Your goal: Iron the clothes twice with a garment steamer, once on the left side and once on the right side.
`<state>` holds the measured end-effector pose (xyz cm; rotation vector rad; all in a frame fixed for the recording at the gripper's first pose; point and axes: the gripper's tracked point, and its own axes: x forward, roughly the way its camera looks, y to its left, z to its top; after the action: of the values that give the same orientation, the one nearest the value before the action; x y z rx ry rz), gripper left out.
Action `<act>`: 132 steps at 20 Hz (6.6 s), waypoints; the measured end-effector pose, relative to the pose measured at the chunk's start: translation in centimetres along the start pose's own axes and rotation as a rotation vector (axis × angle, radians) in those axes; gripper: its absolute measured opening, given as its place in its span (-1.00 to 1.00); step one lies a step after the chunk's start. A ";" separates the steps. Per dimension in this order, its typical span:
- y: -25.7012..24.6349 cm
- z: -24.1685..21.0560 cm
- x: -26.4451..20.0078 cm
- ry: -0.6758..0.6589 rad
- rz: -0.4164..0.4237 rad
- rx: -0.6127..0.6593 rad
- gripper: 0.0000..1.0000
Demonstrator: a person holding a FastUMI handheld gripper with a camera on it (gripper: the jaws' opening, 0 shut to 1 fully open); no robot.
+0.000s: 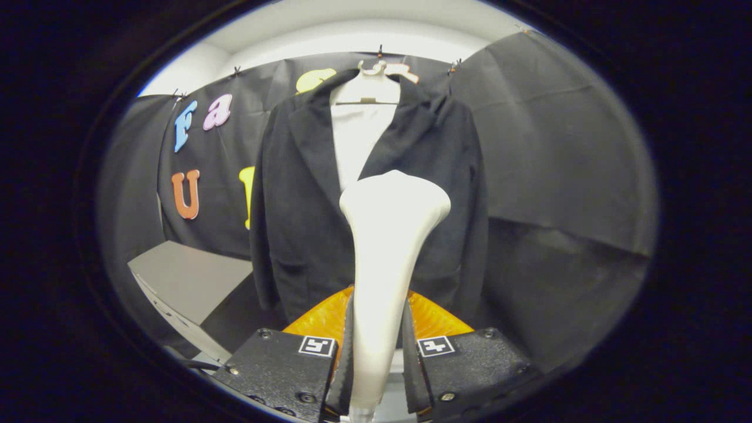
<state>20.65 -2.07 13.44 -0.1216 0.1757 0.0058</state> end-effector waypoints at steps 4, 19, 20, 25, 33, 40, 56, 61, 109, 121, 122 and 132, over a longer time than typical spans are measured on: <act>-1.7 6.5 1.4 -0.102 -0.003 -0.017 -0.24; -2.7 16.1 8.9 -0.265 0.103 -0.065 -0.24; -2.6 15.8 9.2 -0.262 0.107 -0.058 -0.24; -3.8 14.8 8.4 -0.266 0.093 -0.003 -0.24; -4.2 7.9 6.9 -0.143 0.090 0.075 -0.24; -3.6 1.1 7.2 -0.017 0.078 0.102 -0.24; -3.3 -13.5 6.0 0.216 0.066 0.153 -0.24; -3.1 -17.4 5.1 0.277 0.071 0.150 -0.24; 22.2 -8.3 -9.1 0.078 0.228 0.070 -0.24; 20.3 -2.2 -18.9 -0.106 0.372 0.082 -0.24; 19.6 -2.2 -19.9 -0.113 0.377 0.086 -0.24; 14.8 -6.5 -28.9 -0.103 0.443 0.132 -0.24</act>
<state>-9.14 11.94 10.39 0.0515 0.0967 0.4400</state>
